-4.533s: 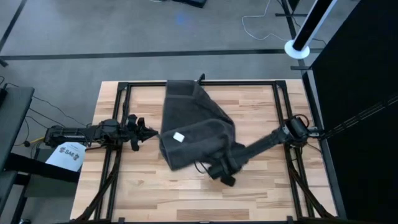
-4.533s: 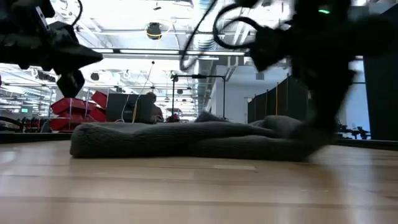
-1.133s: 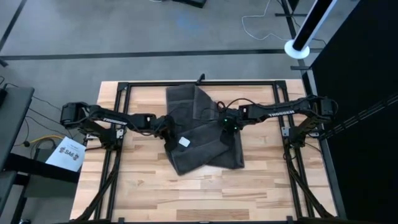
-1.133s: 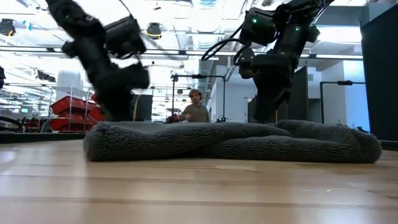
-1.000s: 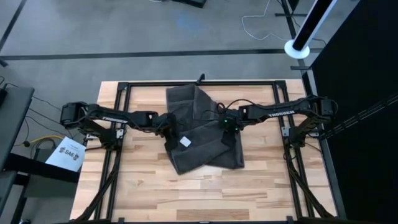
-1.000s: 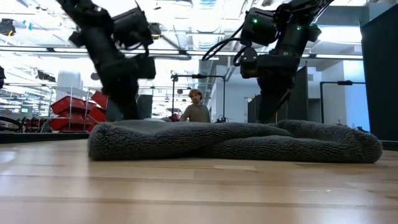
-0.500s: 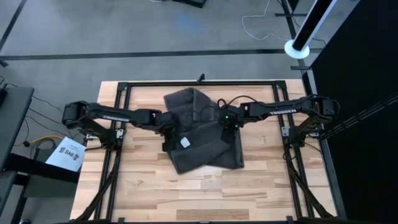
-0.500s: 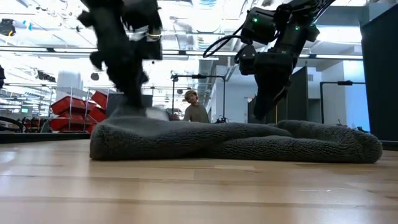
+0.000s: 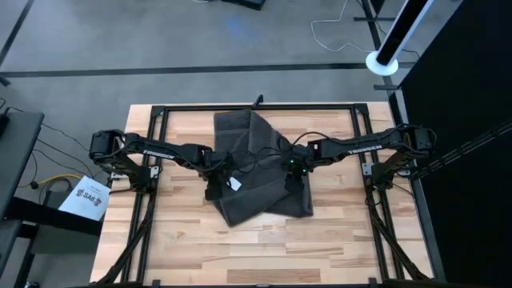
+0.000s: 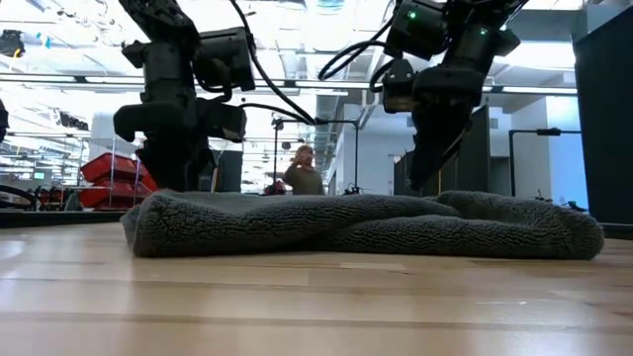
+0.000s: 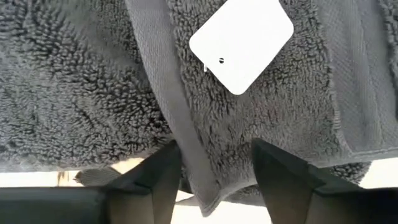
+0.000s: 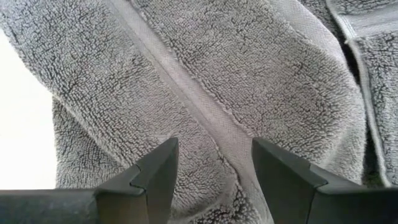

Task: Roll towel
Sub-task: Fold the black towel in half

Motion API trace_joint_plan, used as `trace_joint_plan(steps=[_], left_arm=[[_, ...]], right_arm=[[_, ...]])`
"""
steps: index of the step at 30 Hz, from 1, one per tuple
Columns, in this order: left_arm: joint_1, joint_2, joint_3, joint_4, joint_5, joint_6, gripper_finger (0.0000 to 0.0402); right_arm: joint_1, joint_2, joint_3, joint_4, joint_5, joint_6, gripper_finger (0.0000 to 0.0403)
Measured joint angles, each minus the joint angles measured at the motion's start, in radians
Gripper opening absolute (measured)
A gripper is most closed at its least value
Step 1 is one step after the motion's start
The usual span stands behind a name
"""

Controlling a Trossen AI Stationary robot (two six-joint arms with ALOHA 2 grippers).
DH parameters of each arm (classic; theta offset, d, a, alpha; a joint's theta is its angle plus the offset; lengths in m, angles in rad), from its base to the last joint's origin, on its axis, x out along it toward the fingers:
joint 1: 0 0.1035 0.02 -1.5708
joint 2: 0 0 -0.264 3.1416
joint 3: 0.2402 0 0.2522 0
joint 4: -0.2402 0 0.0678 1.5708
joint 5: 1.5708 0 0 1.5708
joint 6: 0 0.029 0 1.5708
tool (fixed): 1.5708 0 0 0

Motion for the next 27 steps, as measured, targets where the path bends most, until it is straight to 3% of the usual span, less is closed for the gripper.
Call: trace_joint_plan(steps=[4, 9, 11, 20, 27], left_arm=[[-0.002, 0.001, -0.001, 0.003, -0.033, -0.012, 0.0156], [-0.021, -0.007, 0.049, -0.044, -0.038, -0.012, 0.0039], [-0.033, -0.008, 0.084, -0.079, -0.048, -0.002, 0.0011], [-0.086, -0.009, 0.298, -0.261, -0.08, 0.098, 0.0001], [-0.2, -0.009, 0.442, -0.312, -0.079, 0.233, 0.0]], right_arm=[[0.0, 0.0, 0.0, -0.001, 0.0, 0.01, 0.0191], [-0.001, 0.0, 0.0, -0.001, 0.001, 0.024, 0.0191], [-0.003, 0.0, 0.0, -0.002, 0.001, 0.024, 0.0191], [-0.037, 0.0, 0.0, 0.044, 0.013, -0.008, 0.0191], [-0.015, 0.0, 0.0, 0.16, -0.002, -0.202, 0.0191]])
